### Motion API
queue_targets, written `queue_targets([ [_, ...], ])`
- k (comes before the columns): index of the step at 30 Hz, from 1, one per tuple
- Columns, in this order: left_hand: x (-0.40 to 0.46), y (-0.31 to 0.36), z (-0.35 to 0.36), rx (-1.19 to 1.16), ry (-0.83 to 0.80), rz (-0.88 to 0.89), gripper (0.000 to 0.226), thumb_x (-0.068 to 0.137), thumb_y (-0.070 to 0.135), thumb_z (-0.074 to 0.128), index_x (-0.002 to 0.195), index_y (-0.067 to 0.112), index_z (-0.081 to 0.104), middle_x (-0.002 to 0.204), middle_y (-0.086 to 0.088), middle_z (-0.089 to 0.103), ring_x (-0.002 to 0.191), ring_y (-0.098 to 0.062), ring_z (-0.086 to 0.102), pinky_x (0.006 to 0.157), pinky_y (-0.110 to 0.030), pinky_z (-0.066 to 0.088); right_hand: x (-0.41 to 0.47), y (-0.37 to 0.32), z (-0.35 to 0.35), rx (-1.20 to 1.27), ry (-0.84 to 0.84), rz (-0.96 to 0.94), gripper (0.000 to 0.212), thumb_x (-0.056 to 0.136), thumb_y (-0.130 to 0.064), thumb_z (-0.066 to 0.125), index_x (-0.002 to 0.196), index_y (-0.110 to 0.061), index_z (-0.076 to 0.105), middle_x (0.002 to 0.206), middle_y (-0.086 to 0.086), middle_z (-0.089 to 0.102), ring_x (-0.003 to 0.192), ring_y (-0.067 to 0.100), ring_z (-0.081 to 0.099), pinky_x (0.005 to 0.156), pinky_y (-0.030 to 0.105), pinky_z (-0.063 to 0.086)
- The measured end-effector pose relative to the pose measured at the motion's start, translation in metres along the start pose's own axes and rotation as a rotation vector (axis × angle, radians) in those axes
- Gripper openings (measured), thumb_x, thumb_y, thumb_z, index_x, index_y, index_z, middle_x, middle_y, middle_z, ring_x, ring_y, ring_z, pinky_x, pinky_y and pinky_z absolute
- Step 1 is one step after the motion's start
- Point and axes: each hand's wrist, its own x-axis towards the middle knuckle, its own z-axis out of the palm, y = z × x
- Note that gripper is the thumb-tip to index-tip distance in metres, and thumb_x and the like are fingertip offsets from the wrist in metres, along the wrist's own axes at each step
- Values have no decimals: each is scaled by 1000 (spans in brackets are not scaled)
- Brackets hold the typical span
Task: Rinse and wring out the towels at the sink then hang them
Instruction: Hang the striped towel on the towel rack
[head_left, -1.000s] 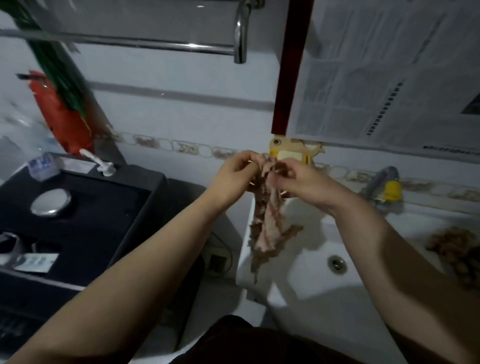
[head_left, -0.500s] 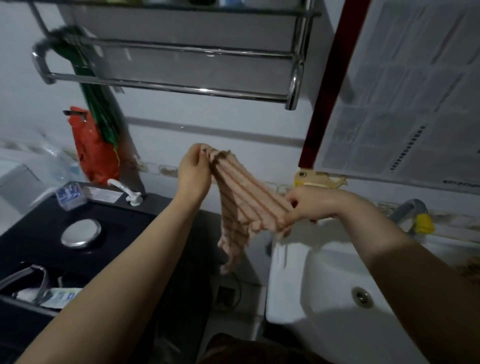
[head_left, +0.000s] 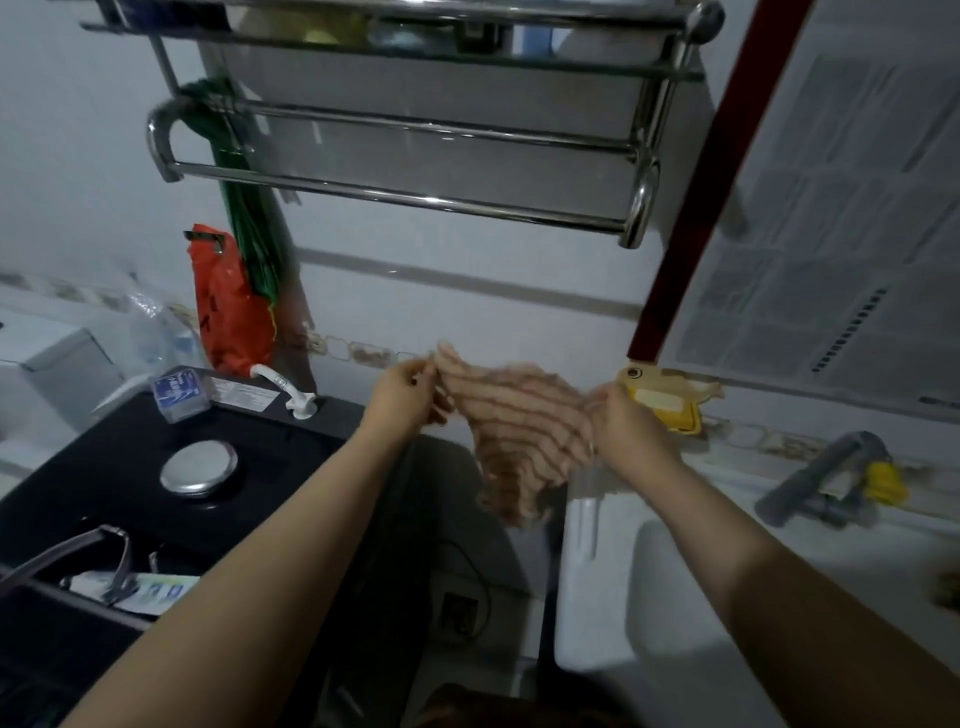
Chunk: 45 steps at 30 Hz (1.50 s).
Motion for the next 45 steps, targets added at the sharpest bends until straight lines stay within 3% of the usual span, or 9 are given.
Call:
queue_targets([
  [4,-13,45,-12,-377,46,198,28,105,18,32,98,8,57,70,-10,67,58,-17,67,58,-29,56,-2,-22,-41,823,-152,210,40,102,-28,28,108,0,56,73,14,70,58,27,64,50,29,52],
  [8,-28,94,-22,-534,78,453,23,105,16,30,92,18,48,88,-8,64,80,-26,65,77,-42,58,-16,-59,-81,1232,-170,-4,36,104,-28,27,105,-4,54,89,11,65,82,27,68,64,39,59],
  [12,-20,131,-37,83,342,961,18,94,11,43,108,23,46,91,1,59,77,-22,57,68,-38,49,-10,-94,-120,1013,24,-489,21,101,-22,36,107,-31,54,105,-14,60,97,1,60,91,21,50],
  [15,16,152,-45,473,311,1157,40,92,20,54,130,15,45,130,-11,52,113,-28,54,93,-44,47,12,-112,-144,467,233,-772,34,91,-28,46,125,-30,51,127,-8,54,118,6,50,102,23,41],
  [18,58,149,-46,809,205,1020,73,91,53,43,149,12,25,158,-12,19,146,-29,20,116,-47,25,44,-125,-154,-52,250,-656,50,95,-42,43,143,-30,33,147,3,39,133,20,39,107,37,37],
  [22,93,158,-39,853,138,868,73,92,61,35,148,16,25,156,-10,25,145,-26,20,118,-49,18,80,-136,-151,-300,214,-539,56,93,-49,37,143,-23,32,145,13,39,133,31,38,109,41,32],
  [28,128,210,-32,972,74,632,58,94,54,32,142,23,39,147,-12,39,130,-32,42,110,-47,28,114,-163,-161,-347,169,-398,58,94,-55,31,141,-20,35,142,14,45,125,32,46,100,40,39],
  [37,159,224,-24,792,102,480,26,93,46,42,101,26,56,98,-2,64,93,-25,58,98,-47,39,159,-167,-173,224,184,-221,71,75,-76,42,129,-31,48,127,1,53,102,21,52,82,31,39],
  [45,157,208,-27,817,268,641,38,96,47,38,111,22,61,111,-8,60,98,-28,57,89,-43,47,146,-164,-170,-55,77,-315,47,94,-54,40,127,-23,51,121,4,56,104,22,55,84,33,43],
])
